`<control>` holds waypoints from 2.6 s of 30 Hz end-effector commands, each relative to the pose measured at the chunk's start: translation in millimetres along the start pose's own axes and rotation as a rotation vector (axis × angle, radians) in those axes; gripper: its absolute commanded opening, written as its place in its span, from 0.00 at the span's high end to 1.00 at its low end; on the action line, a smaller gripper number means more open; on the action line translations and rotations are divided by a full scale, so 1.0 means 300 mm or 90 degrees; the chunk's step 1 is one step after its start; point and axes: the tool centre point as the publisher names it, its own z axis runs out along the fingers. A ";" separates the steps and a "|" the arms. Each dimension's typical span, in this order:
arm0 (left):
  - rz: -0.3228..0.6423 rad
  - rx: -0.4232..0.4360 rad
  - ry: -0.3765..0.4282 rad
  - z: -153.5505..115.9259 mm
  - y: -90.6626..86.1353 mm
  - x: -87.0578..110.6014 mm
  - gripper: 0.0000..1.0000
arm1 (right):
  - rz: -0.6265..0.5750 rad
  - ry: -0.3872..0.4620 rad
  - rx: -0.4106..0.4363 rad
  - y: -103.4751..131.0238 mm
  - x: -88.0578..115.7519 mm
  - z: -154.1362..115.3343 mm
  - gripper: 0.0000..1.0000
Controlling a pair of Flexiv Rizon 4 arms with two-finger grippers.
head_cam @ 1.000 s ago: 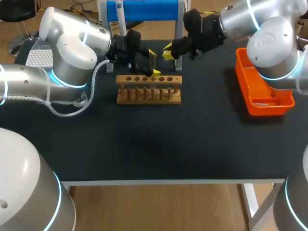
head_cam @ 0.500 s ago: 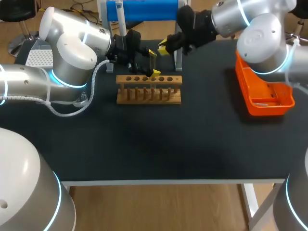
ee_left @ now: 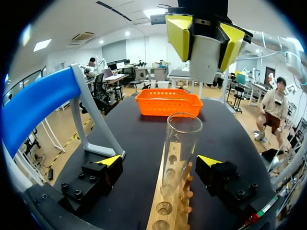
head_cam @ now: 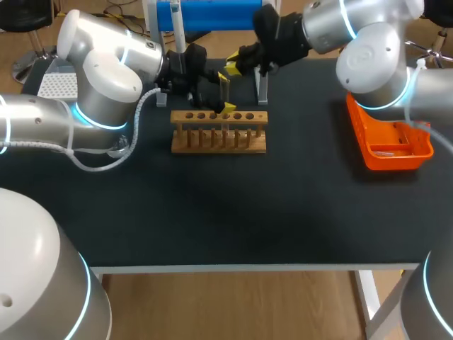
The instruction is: Invert the test tube, pick up the pipette, mount the tip to pipette, aspirate from beaker and dispense into the tube, eject the tip, return the pipette, and cap with the stopper.
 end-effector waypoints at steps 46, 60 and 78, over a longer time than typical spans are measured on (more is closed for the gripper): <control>-0.002 -0.018 -0.019 -0.047 -0.014 0.018 0.00 | 0.019 -0.022 -0.041 -0.010 -0.024 0.060 1.00; -0.002 -0.018 -0.019 -0.047 -0.014 0.018 0.00 | 0.023 -0.019 -0.033 -0.034 -0.013 0.077 1.00; -0.002 -0.018 -0.019 -0.047 -0.014 0.018 0.00 | 0.017 -0.027 -0.040 -0.009 -0.024 0.062 1.00</control>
